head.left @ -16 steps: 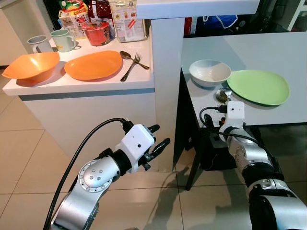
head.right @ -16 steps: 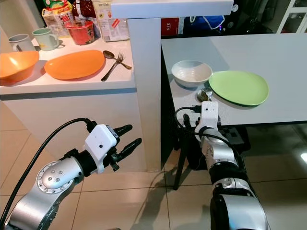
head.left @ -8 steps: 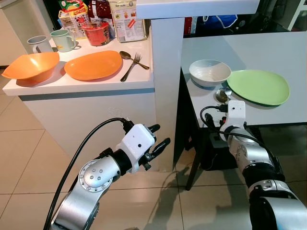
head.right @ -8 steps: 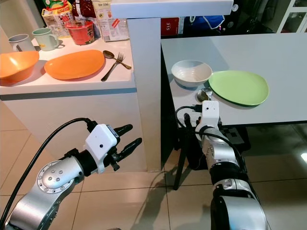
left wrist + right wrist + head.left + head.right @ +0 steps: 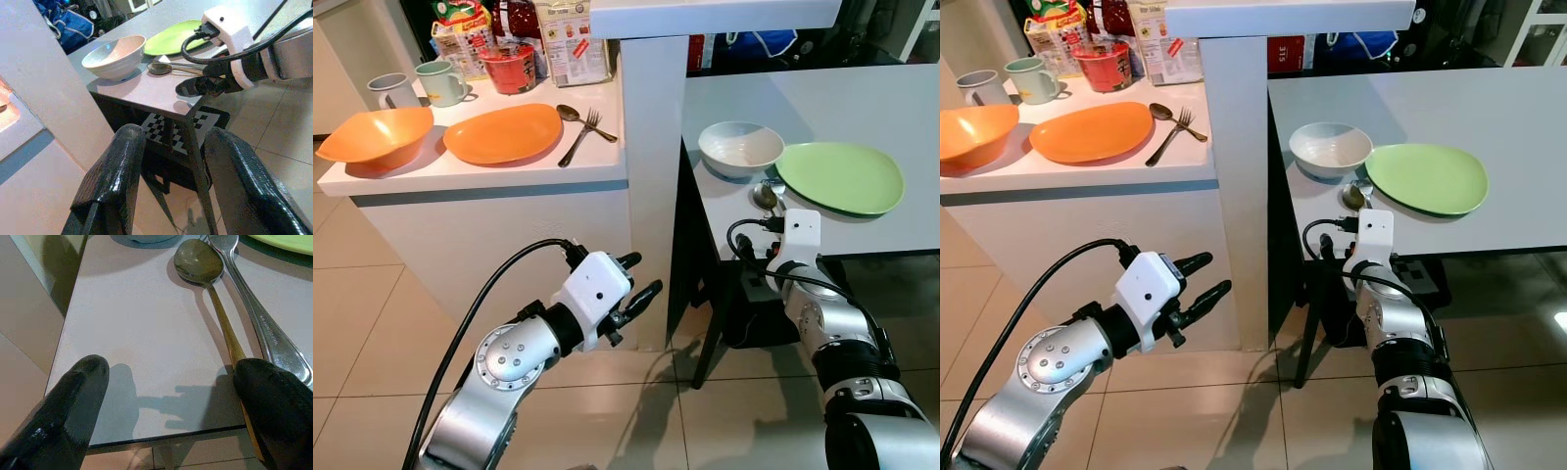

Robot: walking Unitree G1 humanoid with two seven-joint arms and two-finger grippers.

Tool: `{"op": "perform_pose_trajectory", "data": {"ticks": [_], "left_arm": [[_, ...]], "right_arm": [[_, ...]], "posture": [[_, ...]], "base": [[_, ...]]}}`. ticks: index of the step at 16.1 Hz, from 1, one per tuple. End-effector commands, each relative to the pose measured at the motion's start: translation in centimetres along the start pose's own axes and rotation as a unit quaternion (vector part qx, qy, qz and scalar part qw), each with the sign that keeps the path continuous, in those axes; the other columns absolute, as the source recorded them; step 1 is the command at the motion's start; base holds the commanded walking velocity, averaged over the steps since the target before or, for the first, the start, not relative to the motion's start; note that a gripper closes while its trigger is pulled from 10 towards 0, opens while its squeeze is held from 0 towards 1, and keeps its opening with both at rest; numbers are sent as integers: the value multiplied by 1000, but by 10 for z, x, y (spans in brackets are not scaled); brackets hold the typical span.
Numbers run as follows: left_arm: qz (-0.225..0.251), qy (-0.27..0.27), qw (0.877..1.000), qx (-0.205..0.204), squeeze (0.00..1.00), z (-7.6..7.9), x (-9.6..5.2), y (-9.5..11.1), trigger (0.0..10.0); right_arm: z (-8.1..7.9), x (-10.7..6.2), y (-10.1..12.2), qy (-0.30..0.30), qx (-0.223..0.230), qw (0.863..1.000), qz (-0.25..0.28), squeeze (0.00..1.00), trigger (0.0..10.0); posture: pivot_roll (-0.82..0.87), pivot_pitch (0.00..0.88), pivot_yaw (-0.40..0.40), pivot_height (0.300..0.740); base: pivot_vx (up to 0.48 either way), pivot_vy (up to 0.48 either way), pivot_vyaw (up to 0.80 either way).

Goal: Setting the table

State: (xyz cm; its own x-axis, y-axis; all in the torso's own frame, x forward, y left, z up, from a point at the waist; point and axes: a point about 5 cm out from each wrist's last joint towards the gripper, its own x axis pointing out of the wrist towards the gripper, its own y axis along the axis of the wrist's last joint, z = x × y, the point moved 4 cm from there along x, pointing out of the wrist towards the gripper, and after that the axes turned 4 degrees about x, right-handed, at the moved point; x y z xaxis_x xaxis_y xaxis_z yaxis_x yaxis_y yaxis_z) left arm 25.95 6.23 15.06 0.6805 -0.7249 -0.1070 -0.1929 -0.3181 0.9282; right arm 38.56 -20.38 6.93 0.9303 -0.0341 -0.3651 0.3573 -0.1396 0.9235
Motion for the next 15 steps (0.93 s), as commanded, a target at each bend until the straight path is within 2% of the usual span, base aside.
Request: {"op": "perform_pose_trajectory", "data": {"ticks": [1, 6, 15], "left_arm": [[-2, -7, 1000, -1, 0, 0, 1, -1, 10000], [-3, -8, 1000, 0, 0, 1, 0, -1, 10000], [-5, -7, 1000, 0, 0, 0, 0, -2, 10000]], "right_arm": [[-1, 0, -6, -3, 8, 1000, -11, 0, 10000], [-1, 2, -19, -3, 4, 999, -35, 0, 10000], [-7, 13, -2, -2, -12, 999, -32, 0, 10000]], "posture": [[73, 0, 93, 740], [74, 0, 93, 740], [82, 0, 90, 740]], "base": [[0, 0, 0], [0, 0, 0], [0, 0, 0]]}}
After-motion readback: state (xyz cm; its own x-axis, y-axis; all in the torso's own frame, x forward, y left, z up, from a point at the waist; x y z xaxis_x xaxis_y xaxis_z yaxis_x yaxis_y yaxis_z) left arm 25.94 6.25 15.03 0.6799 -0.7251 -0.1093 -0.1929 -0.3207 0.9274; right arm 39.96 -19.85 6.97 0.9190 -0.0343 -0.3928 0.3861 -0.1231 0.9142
